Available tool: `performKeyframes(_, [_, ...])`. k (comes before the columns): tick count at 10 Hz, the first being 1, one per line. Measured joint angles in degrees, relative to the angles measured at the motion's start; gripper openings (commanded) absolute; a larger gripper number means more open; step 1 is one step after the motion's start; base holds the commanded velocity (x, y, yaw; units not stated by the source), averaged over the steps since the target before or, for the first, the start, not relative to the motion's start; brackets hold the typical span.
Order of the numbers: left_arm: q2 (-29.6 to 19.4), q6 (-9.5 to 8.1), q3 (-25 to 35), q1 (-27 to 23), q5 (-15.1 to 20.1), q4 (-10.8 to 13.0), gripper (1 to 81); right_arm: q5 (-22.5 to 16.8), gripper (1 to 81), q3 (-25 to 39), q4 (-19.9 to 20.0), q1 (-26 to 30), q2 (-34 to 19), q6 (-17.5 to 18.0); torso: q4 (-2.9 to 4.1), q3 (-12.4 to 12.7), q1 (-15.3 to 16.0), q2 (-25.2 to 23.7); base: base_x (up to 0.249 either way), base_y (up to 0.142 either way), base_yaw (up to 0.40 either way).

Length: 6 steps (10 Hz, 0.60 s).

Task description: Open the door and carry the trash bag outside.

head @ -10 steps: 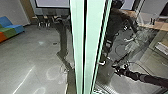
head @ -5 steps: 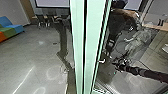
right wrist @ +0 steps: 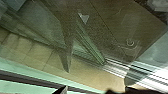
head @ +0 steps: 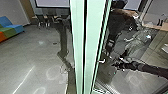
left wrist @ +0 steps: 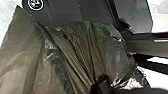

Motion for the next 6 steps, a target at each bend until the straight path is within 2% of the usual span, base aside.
performKeyframes(2, [0.06, 0.00, 0.00, 0.00, -0.05, 0.00, 1.0, -2.51, 81.1, -2.11, -5.36, -0.66, 1.12, 0.44, 0.00, 0.00, 0.00, 0.00, 0.000, 0.000, 0.000])
performKeyframes(4, [0.11, 0.00, 0.00, -0.01, -0.05, 0.00, 1.0, -6.79, 81.1, -3.45, -10.85, -0.77, 1.21, 1.43, 0.00, 0.00, 0.00, 0.00, 0.000, 0.000, 0.000])
performKeyframes(6, [0.27, 0.00, 0.00, 0.00, -0.05, 0.00, 1.0, -8.91, 81.1, -3.97, -16.64, -1.16, 1.26, 1.56, 0.00, 0.00, 0.00, 0.00, 0.000, 0.000, 0.000])
